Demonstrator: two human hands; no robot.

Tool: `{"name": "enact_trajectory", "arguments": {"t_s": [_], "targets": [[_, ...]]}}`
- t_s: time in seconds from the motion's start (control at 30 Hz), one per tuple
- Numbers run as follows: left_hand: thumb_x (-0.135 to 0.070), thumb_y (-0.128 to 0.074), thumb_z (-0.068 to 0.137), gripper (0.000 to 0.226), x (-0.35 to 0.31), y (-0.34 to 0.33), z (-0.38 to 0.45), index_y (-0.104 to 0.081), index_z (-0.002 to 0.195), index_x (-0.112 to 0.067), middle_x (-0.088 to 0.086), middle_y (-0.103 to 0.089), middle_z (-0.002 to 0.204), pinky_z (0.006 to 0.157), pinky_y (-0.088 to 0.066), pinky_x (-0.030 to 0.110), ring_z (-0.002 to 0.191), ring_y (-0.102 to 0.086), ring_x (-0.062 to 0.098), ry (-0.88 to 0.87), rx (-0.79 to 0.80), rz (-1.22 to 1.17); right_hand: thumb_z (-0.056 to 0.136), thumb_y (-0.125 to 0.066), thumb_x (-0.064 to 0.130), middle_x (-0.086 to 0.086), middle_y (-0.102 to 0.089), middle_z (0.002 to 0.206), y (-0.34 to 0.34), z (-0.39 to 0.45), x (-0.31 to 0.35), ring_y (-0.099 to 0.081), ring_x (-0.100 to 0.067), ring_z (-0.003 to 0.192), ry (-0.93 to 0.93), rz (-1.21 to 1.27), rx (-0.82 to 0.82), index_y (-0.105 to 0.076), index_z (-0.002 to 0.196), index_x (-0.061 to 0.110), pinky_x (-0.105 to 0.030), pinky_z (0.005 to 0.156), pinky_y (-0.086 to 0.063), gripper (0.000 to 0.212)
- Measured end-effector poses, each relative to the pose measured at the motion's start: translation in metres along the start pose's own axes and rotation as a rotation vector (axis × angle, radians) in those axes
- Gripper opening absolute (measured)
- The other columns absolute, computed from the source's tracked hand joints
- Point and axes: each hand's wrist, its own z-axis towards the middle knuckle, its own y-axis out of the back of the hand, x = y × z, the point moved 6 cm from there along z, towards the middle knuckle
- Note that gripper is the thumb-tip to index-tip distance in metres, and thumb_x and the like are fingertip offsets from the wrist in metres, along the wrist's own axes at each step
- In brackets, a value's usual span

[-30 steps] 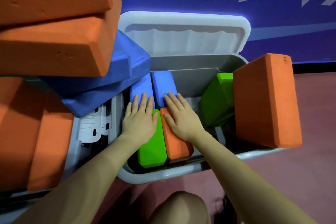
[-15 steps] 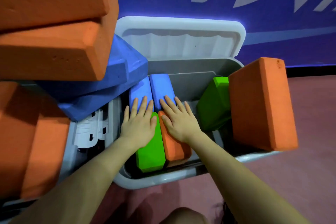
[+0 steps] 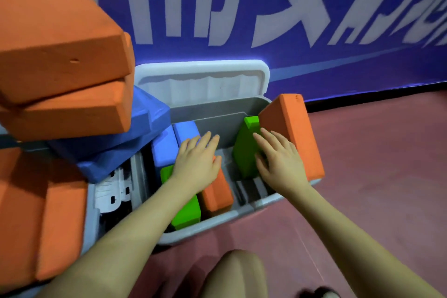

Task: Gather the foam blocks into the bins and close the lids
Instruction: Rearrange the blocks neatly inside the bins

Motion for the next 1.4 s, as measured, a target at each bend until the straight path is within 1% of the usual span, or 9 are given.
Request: {"name": "enact_trajectory", "arguments": {"t_s": [0.3, 0.53, 0.63, 0.8, 0.97, 1.13, 1.23, 1.3, 1.4], "targets": [[-0.041, -0.032, 0.101, 0.057, -0.072, 0.02, 0.027, -0.013, 0.153, -0.023, 0.0, -0.013, 0.16, 0.112, -0.012, 0.032, 0.144, -0.019, 0.02, -0.083, -0.018, 0.048, 0.083, -0.042, 0.046, -0.013, -0.054, 0.137, 0.037, 0.007, -0.079, -0.055, -0.038, 0.116, -0.155, 0.057, -0.057, -0.055, 0.132, 0.011, -0.045, 0.089, -0.048, 0.062], [-0.04, -0.03, 0.101, 0.055, -0.12, 0.038, 0.073, -0.015, 0.152, -0.026, 0.002, -0.016, 0.159, 0.112, -0.014, 0.033, 0.143, -0.021, 0.021, -0.044, -0.122, 0.151, 0.082, -0.049, 0.072, -0.009, -0.009, 0.161, 0.001, 0.036, -0.139, -0.032, -0.033, 0.139, -0.335, 0.173, 0.281, 0.003, 0.154, 0.027, -0.058, 0.113, -0.012, 0.1], [-0.042, -0.027, 0.102, 0.054, -0.13, 0.037, 0.095, -0.016, 0.152, -0.025, 0.004, -0.019, 0.158, 0.111, -0.018, 0.034, 0.141, -0.026, 0.023, 0.01, -0.116, 0.21, 0.081, -0.052, 0.07, -0.01, -0.008, 0.161, -0.018, 0.04, -0.146, -0.03, -0.034, 0.14, -0.315, 0.325, 0.32, 0.01, 0.153, 0.026, -0.062, 0.112, -0.008, 0.105], [-0.047, -0.023, 0.101, 0.059, -0.14, 0.019, 0.124, -0.005, 0.153, -0.027, 0.006, -0.02, 0.158, 0.107, -0.026, 0.038, 0.134, -0.036, 0.03, 0.161, -0.035, 0.168, 0.082, -0.06, 0.053, -0.002, -0.016, 0.158, -0.015, 0.036, -0.138, -0.029, -0.027, 0.141, -0.194, 0.552, 0.176, 0.0, 0.153, 0.024, -0.056, 0.116, -0.012, 0.098], [-0.056, -0.024, 0.097, 0.067, -0.135, 0.041, 0.123, -0.001, 0.153, -0.027, 0.0, -0.023, 0.157, 0.107, -0.028, 0.038, 0.135, -0.039, 0.025, 0.179, -0.169, 0.082, 0.079, -0.06, 0.048, -0.007, -0.019, 0.158, 0.011, 0.048, -0.129, -0.029, -0.027, 0.14, 0.057, 0.645, 0.0, -0.012, 0.153, 0.02, -0.058, 0.106, -0.033, 0.092], [-0.061, -0.048, 0.086, 0.071, -0.114, 0.07, 0.104, -0.021, 0.147, -0.035, -0.006, -0.026, 0.153, 0.11, -0.034, 0.039, 0.138, -0.031, 0.012, 0.101, -0.302, -0.4, 0.076, -0.061, 0.047, -0.011, -0.032, 0.152, 0.023, 0.064, -0.106, -0.026, -0.019, 0.136, 0.224, 0.788, -0.117, -0.012, 0.149, 0.024, -0.065, 0.101, -0.036, 0.091], [-0.066, -0.045, 0.079, 0.075, -0.099, 0.074, 0.087, -0.029, 0.144, -0.032, -0.009, -0.031, 0.147, 0.109, -0.036, 0.035, 0.133, -0.036, 0.006, 0.095, -0.338, -0.461, 0.076, -0.064, 0.046, -0.003, -0.025, 0.152, 0.015, 0.065, -0.087, -0.026, -0.02, 0.137, 0.254, 0.841, -0.103, -0.008, 0.15, 0.027, -0.063, 0.1, -0.038, 0.095], [-0.067, -0.045, 0.078, 0.075, -0.091, 0.074, 0.079, -0.031, 0.143, -0.032, -0.01, -0.031, 0.147, 0.108, -0.034, 0.03, 0.131, -0.035, 0.002, 0.114, -0.378, -0.454, 0.075, -0.065, 0.05, 0.0, -0.022, 0.153, 0.009, 0.066, -0.075, -0.026, -0.02, 0.138, 0.258, 0.854, -0.079, -0.003, 0.149, 0.031, -0.062, 0.104, -0.035, 0.099], [-0.067, -0.044, 0.077, 0.071, -0.079, 0.065, 0.071, -0.032, 0.141, -0.04, -0.011, -0.023, 0.151, 0.107, -0.033, 0.029, 0.135, -0.032, 0.004, 0.138, -0.409, -0.443, 0.073, -0.061, 0.059, -0.002, -0.023, 0.157, -0.003, 0.071, -0.063, -0.023, -0.018, 0.138, 0.248, 0.817, 0.002, 0.006, 0.15, 0.03, -0.054, 0.116, -0.01, 0.106]]}}
